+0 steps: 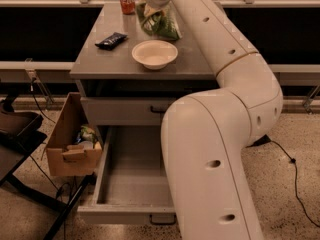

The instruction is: Pick green jalapeno chip bag from middle drawer and place on counter

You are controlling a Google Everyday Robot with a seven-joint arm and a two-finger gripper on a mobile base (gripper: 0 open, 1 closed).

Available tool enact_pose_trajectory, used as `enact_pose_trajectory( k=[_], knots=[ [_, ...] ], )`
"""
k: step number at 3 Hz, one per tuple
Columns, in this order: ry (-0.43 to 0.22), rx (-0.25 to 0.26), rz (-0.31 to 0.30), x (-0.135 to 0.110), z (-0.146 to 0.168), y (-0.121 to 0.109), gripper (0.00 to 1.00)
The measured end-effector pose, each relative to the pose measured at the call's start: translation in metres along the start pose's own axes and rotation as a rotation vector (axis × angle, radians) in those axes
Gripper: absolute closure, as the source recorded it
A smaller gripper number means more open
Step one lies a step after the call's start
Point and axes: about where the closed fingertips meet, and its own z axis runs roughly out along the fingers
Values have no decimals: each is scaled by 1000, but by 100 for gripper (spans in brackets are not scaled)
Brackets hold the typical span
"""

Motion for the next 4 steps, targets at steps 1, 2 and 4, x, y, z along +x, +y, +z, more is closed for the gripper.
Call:
enact_pose_trajectory(
  k=[1, 2, 4],
  knots=[
    [0, 0, 0, 0, 0, 0, 0],
    [8, -2, 7, 3, -1, 1, 0],
    [306, -24, 198, 111, -94, 30, 0]
  ],
)
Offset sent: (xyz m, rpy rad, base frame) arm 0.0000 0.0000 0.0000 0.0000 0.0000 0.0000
